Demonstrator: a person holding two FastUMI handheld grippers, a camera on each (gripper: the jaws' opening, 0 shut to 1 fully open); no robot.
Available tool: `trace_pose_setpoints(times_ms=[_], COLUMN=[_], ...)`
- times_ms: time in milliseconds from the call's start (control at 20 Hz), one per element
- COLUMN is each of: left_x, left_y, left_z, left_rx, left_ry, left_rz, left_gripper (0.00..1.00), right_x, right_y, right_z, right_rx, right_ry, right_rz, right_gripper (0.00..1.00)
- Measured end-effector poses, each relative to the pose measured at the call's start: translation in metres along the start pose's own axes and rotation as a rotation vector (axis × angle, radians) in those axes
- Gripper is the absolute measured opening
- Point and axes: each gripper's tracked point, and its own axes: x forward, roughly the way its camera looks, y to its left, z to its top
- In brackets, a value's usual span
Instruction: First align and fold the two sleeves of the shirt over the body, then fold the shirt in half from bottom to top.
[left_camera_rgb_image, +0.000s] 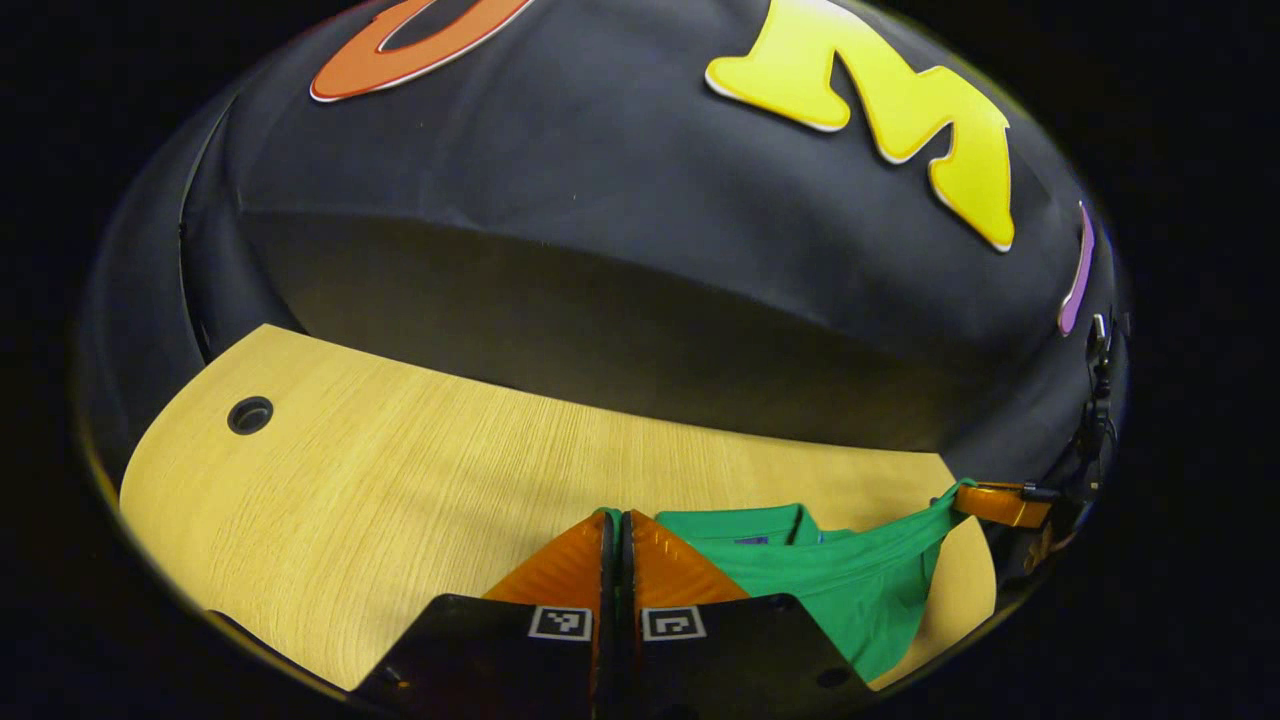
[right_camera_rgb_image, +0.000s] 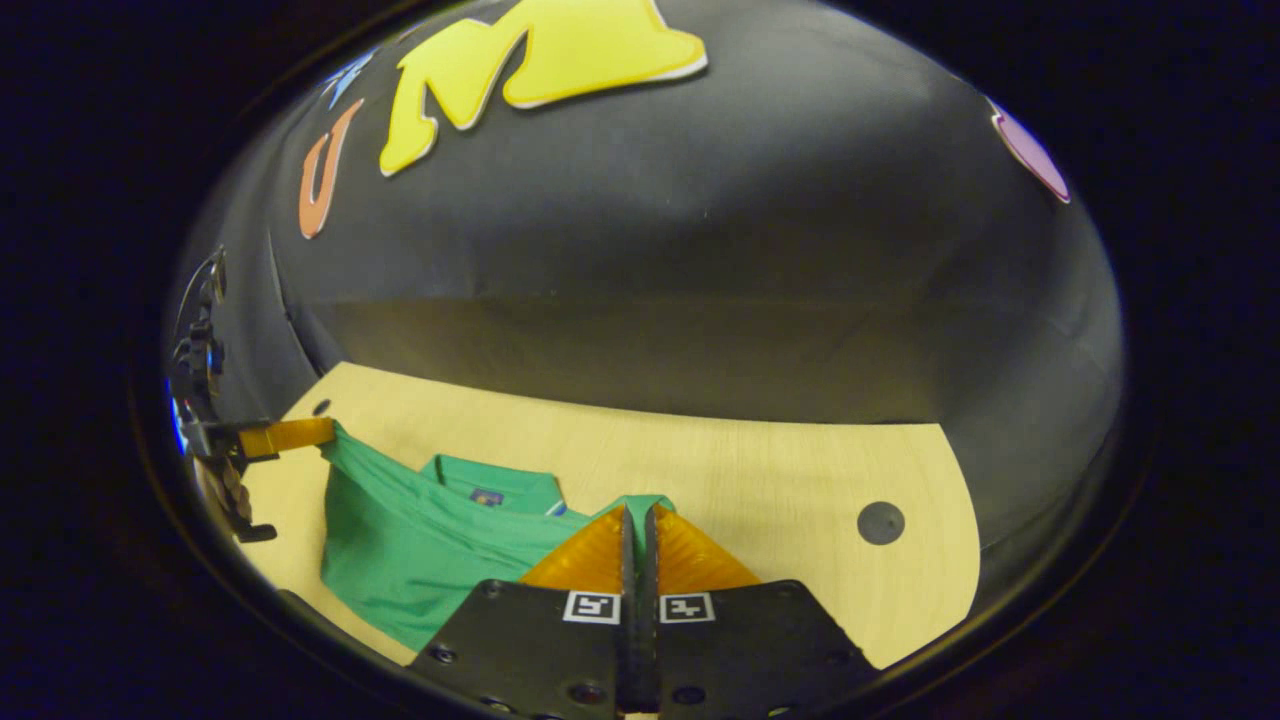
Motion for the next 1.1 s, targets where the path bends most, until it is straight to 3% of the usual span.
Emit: trace_pose_setpoints(times_ms=[450,550,600,650,750,850,900,1000,1100], left_x=[0.030,0.024,0.020,0.016,0.009,-0.008,-0.016,-0.041,-0.073], left_y=[0.021,0.025,0.026,0.025,0.013,0.008,0.002,-0.008,-0.020], left_z=[-0.038,-0.039,-0.034,-0.028,-0.016,-0.005,0.002,0.021,0.044], left_rx=[-0.006,0.032,0.048,0.050,0.046,0.055,0.057,0.069,0.073], left_ry=[0.073,0.086,0.073,0.059,0.029,0.001,-0.016,-0.067,-0.132], left_rz=[0.072,0.088,0.097,0.095,0.082,0.093,0.096,0.115,0.126], left_gripper=[0.07,0.11,0.15,0.00,0.52,1.00,1.00,1.00,1.00], right_x=[0.034,0.034,0.031,0.028,0.001,-0.013,-0.022,-0.043,-0.073], right_y=[-0.011,-0.014,-0.013,-0.014,-0.012,-0.009,-0.006,-0.002,0.006], right_z=[-0.042,-0.047,-0.046,-0.048,-0.048,-0.040,-0.036,-0.026,-0.014], right_rx=[-0.061,-0.063,-0.051,-0.043,-0.039,-0.034,-0.033,-0.037,-0.037], right_ry=[0.084,0.089,0.087,0.081,0.063,0.037,0.022,-0.017,-0.074], right_rz=[-0.049,-0.059,-0.058,-0.065,-0.079,-0.075,-0.072,-0.083,-0.094], right_gripper=[0.02,0.09,0.17,0.24,0.34,0.70,0.87,0.96,0.97])
